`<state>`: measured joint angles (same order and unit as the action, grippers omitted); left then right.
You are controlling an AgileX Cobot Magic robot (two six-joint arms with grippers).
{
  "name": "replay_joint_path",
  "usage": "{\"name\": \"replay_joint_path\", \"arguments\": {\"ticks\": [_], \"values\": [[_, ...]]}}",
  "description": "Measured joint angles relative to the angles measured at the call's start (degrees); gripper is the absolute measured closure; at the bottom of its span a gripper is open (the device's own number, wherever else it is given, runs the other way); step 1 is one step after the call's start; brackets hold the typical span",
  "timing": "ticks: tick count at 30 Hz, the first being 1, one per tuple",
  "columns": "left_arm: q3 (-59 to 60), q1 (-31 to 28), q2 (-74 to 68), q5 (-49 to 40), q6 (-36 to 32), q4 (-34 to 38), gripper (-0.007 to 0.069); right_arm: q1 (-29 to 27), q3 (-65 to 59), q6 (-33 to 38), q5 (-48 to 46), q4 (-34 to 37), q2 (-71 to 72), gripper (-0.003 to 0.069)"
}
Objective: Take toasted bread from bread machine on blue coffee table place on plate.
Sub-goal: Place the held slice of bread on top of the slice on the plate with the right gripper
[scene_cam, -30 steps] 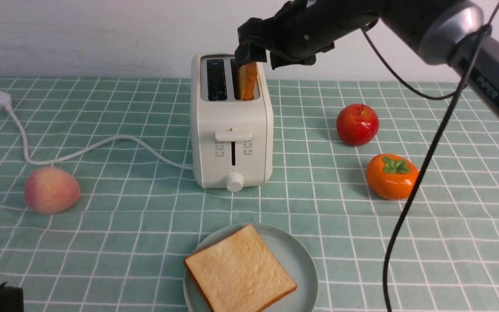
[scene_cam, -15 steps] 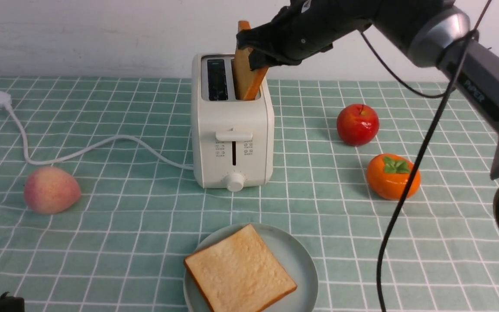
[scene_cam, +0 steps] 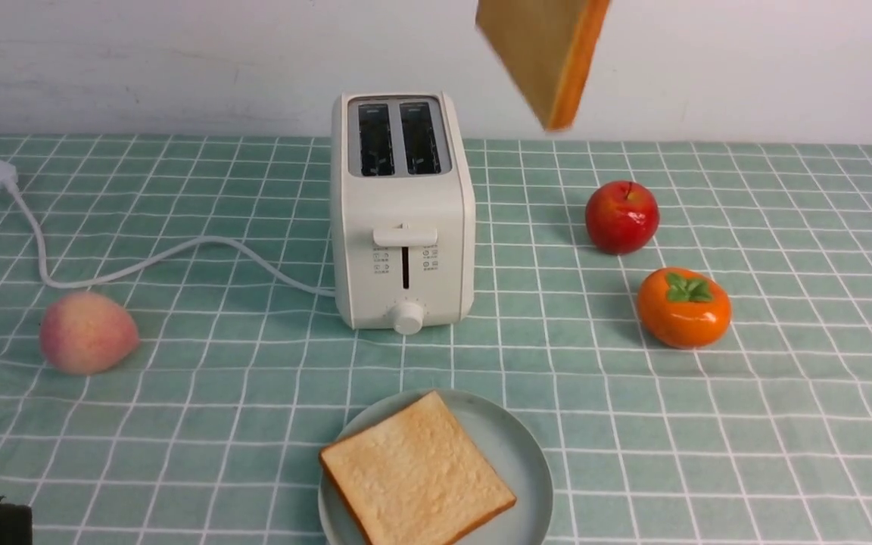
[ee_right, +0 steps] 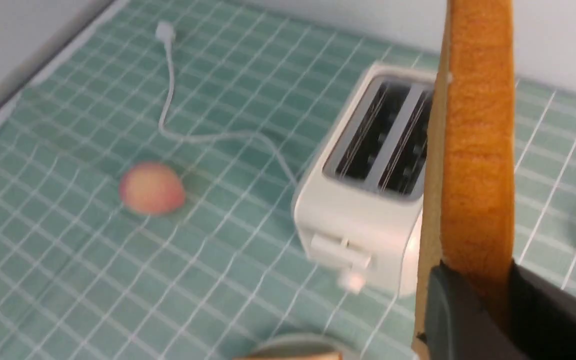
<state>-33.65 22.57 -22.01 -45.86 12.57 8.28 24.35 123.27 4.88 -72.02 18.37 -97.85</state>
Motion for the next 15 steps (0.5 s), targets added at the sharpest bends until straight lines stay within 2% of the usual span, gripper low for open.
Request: {"name": "replay_joint_path", "arguments": {"ticks": [2, 5, 6, 9, 13, 15], "values": [[0.0, 0.0, 0.0, 0.1, 0.0, -0.1, 0.0638, 0.0, -14.6, 3.7, -0.1, 4.6, 3.7, 0.0571], [0.0, 0.0, 0.0, 0.1, 0.0, 0.0, 0.0638, 0.0, -24.5, 7.9, -0.1, 9.0, 4.8, 0.0571], [0.0, 0.0, 0.0, 0.3, 0.0, 0.0, 0.0638, 0.0, -31.8, 11.5, -0.1, 12.4, 4.4, 0.0571], [0.0, 0.0, 0.0, 0.7, 0.0, 0.0, 0.0638, 0.0, -39.1, 16.7, 0.3, 20.6, 2.2, 0.0571], [0.0, 0.0, 0.0, 0.8, 0.0, 0.1, 0.0638, 0.0, -41.5, 24.9, 1.4, 31.2, -1.4, 0.0571], [0.0, 0.0, 0.0, 0.8, 0.0, 0.5, 0.0638, 0.0, -41.6, 26.4, 1.9, 34.0, -2.6, 0.0571]]}}
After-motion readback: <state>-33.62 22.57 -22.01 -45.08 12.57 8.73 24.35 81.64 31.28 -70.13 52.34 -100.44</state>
